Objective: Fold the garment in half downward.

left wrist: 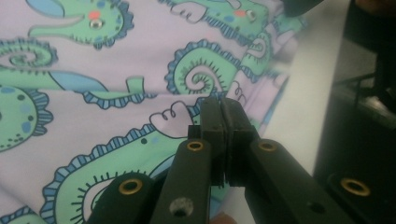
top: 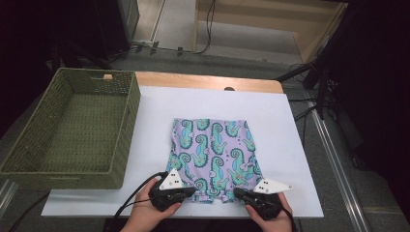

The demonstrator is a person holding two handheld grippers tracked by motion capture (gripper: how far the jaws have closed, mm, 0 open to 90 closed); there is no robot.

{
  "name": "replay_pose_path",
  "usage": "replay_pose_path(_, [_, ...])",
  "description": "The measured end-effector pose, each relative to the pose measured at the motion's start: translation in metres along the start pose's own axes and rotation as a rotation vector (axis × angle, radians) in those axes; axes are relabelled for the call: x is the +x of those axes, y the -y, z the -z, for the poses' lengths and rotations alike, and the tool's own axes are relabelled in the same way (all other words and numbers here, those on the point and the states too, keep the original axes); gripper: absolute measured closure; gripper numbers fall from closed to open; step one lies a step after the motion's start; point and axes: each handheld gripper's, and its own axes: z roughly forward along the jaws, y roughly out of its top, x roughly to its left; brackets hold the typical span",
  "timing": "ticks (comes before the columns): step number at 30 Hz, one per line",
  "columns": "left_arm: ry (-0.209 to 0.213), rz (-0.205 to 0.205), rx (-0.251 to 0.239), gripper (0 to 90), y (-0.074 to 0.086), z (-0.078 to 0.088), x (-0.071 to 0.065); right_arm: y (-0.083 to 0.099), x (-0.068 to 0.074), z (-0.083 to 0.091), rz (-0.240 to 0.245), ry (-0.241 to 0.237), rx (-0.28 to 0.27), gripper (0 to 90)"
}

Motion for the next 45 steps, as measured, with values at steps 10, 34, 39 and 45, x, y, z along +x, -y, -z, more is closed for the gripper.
replay_pose_path(10, [-0.056, 0.045, -0.159, 77.8, 0.0, 0.018, 0.008, 0.004, -0.021, 0.016, -0.052, 0.026, -0.137, 70.7])
replay_pose_path(34, [-0.323, 0.215, -0.111, 62.3, 0.009, 0.032, 0.039, 0.01, -0.037, 0.018, -0.089, 0.157, -0.117, 64.5])
replay_pose_path(39, [-0.316, 0.218, -0.07, 59.7, 0.011, 0.027, 0.04, 0.011, -0.047, 0.023, -0.143, 0.22, -0.121, 64.3])
replay_pose_path(45, [-0.32, 0.193, -0.036, 73.8, 0.01, 0.02, 0.037, 0.011, -0.05, 0.021, -0.172, 0.226, -0.107, 64.3])
